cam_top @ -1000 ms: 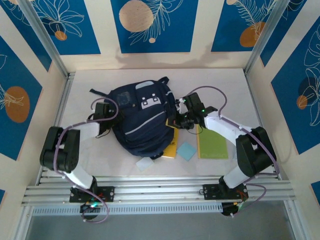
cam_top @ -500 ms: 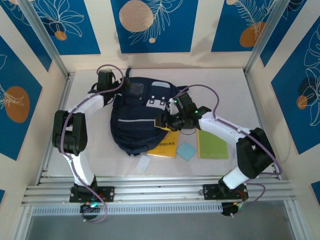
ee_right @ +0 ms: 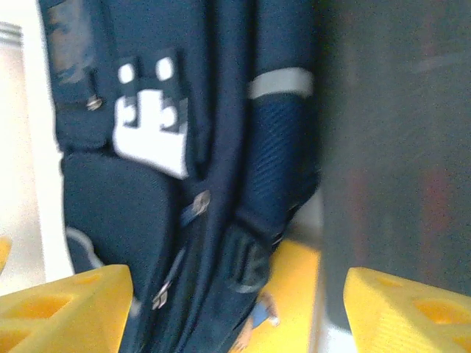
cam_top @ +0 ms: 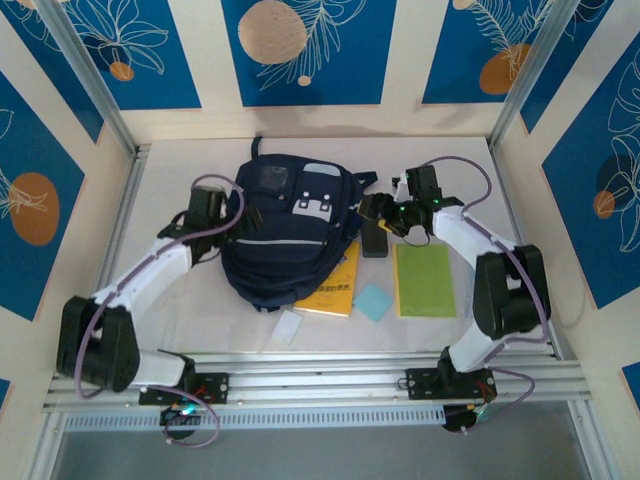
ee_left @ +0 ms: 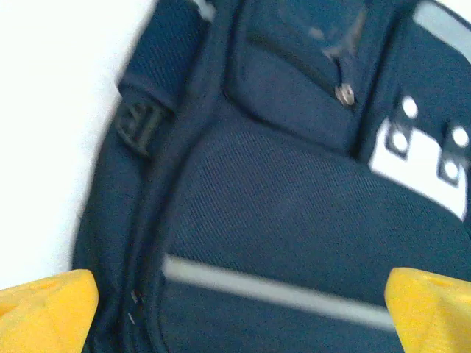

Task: Pack books, pencil case, and school supplies into a backpack

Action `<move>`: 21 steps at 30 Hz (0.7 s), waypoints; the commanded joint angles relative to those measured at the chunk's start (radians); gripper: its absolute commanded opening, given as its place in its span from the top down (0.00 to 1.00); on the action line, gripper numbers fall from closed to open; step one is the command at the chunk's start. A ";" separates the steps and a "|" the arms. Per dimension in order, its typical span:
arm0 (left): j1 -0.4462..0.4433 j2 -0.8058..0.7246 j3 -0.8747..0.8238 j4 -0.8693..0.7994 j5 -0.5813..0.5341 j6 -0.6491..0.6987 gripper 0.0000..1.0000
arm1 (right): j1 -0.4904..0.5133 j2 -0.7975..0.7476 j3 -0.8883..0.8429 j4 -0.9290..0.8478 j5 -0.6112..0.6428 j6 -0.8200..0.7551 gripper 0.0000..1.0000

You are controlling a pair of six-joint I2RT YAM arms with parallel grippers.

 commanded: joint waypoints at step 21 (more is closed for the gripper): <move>-0.056 0.350 0.020 0.241 -0.142 -0.060 0.00 | 0.068 0.236 0.136 0.229 -0.261 0.180 1.00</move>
